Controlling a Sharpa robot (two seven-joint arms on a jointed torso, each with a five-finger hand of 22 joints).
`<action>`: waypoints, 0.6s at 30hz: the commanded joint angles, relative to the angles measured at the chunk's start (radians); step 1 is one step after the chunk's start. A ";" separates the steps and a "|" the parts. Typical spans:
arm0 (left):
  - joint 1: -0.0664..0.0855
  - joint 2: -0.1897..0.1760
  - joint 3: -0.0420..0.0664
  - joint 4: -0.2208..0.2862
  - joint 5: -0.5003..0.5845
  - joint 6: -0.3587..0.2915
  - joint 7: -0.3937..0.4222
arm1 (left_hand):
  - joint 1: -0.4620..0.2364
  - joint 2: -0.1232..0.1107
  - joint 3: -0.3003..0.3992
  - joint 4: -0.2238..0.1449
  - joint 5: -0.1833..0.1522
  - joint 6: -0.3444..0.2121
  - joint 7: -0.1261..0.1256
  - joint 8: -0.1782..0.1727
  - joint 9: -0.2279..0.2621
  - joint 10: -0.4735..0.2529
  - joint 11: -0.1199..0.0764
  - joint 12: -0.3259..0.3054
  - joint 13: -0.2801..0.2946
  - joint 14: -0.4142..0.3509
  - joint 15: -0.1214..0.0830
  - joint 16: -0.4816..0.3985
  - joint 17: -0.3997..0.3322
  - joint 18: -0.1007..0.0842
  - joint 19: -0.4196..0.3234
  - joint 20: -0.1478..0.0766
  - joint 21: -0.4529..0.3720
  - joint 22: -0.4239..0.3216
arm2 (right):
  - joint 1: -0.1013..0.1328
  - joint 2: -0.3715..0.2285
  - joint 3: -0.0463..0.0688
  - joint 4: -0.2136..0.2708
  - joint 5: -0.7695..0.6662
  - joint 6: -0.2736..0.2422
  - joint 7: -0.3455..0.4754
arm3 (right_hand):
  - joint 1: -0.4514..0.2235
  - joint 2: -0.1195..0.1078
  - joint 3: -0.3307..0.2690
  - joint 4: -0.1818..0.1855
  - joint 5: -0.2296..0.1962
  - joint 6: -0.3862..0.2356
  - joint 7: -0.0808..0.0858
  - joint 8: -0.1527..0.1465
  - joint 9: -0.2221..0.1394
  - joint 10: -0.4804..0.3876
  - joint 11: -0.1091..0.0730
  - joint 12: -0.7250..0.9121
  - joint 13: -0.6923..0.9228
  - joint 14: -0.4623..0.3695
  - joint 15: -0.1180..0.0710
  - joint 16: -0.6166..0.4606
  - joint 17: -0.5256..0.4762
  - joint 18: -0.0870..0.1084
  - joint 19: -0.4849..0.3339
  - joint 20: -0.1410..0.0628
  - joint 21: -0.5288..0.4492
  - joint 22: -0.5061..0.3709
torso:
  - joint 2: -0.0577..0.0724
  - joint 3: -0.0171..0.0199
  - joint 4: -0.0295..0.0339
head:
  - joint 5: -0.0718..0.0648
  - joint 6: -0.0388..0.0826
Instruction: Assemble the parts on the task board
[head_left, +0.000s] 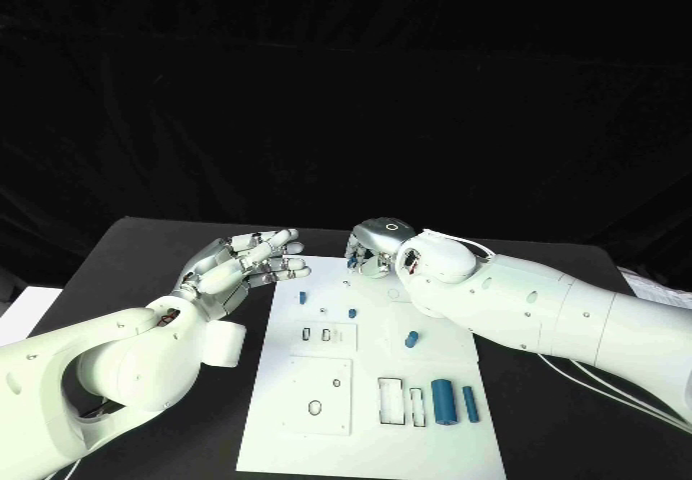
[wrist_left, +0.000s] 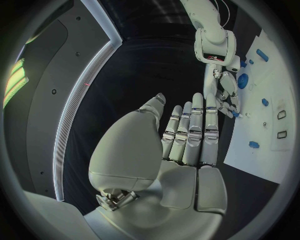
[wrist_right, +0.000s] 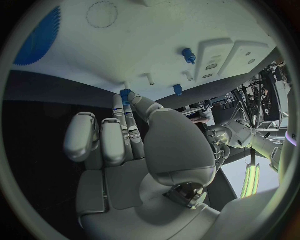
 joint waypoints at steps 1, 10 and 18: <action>0.002 0.001 0.001 0.001 0.001 0.018 0.006 | -0.004 0.004 0.001 -0.003 -0.006 -0.002 0.005 -0.002 -0.001 -0.006 0.001 -0.003 -0.001 0.003 0.005 -0.006 0.001 0.020 0.007 0.002 -0.004 -0.001 | -0.008 -0.001 -0.005 0.004 -0.013 0.022 0.002 | 0.002 -0.011 0.002 0.004 -0.004 0.001 0.003 0.003 0.001 -0.004 0.000 0.002 0.001 0.033 -0.001 0.000 -0.001 -0.016 -0.009 0.001 0.004 -0.002 | 0.000 -0.0005 0.0000 | 0.000 0.000; 0.002 0.000 0.001 0.000 0.001 0.018 0.008 | -0.004 0.004 0.001 -0.003 -0.006 -0.002 0.005 -0.002 -0.001 -0.006 0.001 -0.003 -0.001 0.003 0.005 -0.006 0.001 0.020 0.007 0.002 -0.004 -0.001 | -0.009 -0.008 -0.005 0.019 -0.012 0.017 0.000 | 0.001 -0.012 0.002 0.005 -0.004 0.001 0.002 0.003 0.001 -0.003 0.000 0.002 0.001 0.033 -0.001 0.000 -0.001 -0.017 -0.009 0.001 0.004 0.000 | 0.000 -0.0007 -0.0001 | 0.002 -0.003; 0.002 -0.002 0.001 0.000 0.001 0.018 0.008 | -0.004 0.004 0.001 -0.003 -0.006 -0.002 0.005 -0.002 -0.001 -0.006 0.001 -0.003 -0.001 0.003 0.005 -0.006 0.001 0.020 0.007 0.002 -0.004 -0.001 | -0.010 -0.010 -0.005 0.017 -0.010 0.018 -0.003 | -0.001 -0.016 0.003 0.007 -0.003 0.000 0.003 0.003 0.001 -0.005 0.000 0.002 0.001 0.032 -0.001 0.000 -0.003 -0.016 -0.010 0.002 0.003 -0.003 | 0.001 -0.0004 -0.0001 | 0.002 -0.003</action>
